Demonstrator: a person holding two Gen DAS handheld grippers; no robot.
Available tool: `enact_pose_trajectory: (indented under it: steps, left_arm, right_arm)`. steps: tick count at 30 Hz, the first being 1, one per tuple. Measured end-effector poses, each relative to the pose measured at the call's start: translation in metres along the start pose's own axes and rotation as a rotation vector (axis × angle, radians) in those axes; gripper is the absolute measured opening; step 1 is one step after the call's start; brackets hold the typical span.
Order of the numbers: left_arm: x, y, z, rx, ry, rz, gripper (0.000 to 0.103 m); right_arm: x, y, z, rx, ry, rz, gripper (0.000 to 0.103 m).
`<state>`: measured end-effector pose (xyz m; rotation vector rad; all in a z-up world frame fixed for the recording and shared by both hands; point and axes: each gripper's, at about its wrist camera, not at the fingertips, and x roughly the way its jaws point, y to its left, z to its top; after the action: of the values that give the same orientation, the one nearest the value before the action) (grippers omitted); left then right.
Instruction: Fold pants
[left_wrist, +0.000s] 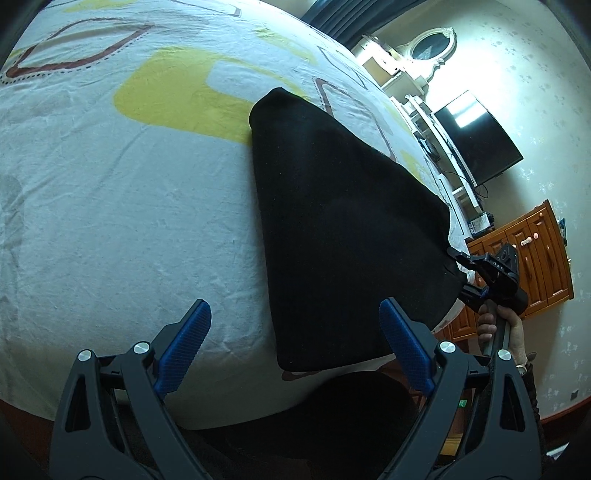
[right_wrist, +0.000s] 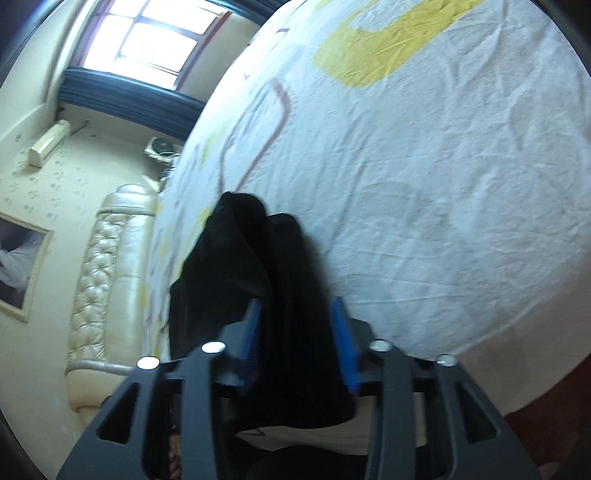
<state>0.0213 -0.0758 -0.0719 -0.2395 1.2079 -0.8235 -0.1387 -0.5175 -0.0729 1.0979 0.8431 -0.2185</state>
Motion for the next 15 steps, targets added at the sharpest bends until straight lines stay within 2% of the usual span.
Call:
enact_pose_trajectory:
  steps: [1, 2, 5, 6, 9, 11, 13, 15]
  left_arm:
    - [0.002, 0.002, 0.0, -0.012, 0.006, -0.006, 0.092]
    - [0.003, 0.003, 0.001, -0.024, 0.008, -0.012, 0.092]
    - [0.005, 0.006, 0.003, -0.035, 0.005, -0.027, 0.092]
    - [0.006, 0.007, 0.003, -0.039, 0.006, -0.029, 0.092]
    - [0.014, 0.01, 0.003, -0.074, 0.016, -0.048, 0.092]
    - [0.02, 0.013, 0.002, -0.108, 0.025, -0.065, 0.092]
    - [0.023, 0.013, 0.003, -0.116, 0.019, -0.075, 0.094]
    - [0.025, 0.01, 0.005, -0.104, 0.016, -0.079, 0.095]
  right_arm:
    - [-0.005, -0.003, 0.0, 0.007, -0.023, -0.057, 0.069]
    - [-0.009, -0.008, 0.0, 0.032, -0.031, -0.033, 0.069]
    - [-0.005, -0.026, -0.005, 0.171, 0.03, 0.164, 0.074]
    - [-0.001, -0.029, -0.009, 0.191, 0.056, 0.202, 0.074]
    - [0.003, -0.029, -0.015, 0.135, 0.074, 0.196, 0.075]
    - [0.005, -0.028, -0.018, 0.125, 0.087, 0.236, 0.08]
    - [0.013, -0.028, -0.021, 0.137, 0.14, 0.307, 0.081]
    - [0.018, -0.024, -0.025, 0.109, 0.158, 0.298, 0.082]
